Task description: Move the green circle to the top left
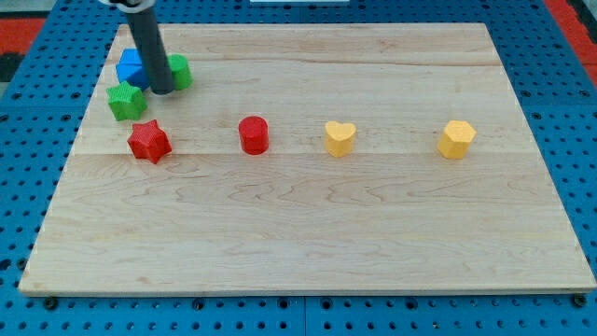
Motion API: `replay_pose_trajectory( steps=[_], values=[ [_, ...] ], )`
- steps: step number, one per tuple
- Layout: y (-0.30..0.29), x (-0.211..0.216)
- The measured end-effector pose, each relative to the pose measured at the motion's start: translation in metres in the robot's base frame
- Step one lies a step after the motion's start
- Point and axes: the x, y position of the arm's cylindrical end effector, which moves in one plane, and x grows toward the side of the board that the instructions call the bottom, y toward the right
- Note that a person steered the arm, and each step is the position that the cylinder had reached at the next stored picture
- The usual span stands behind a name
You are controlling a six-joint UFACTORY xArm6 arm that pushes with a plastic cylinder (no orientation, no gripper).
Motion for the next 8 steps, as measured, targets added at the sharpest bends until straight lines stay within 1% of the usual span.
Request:
replay_pose_trajectory(
  steps=[1,2,3,4,5,6,7,8],
  values=[
    [-0.005,-0.023],
    [0.007,-0.026],
    [0.027,-0.003],
    [0.034,0.019],
    [0.042,-0.032],
    [0.044,-0.070],
    [0.061,-0.040],
    [0.086,-0.066]
  ],
)
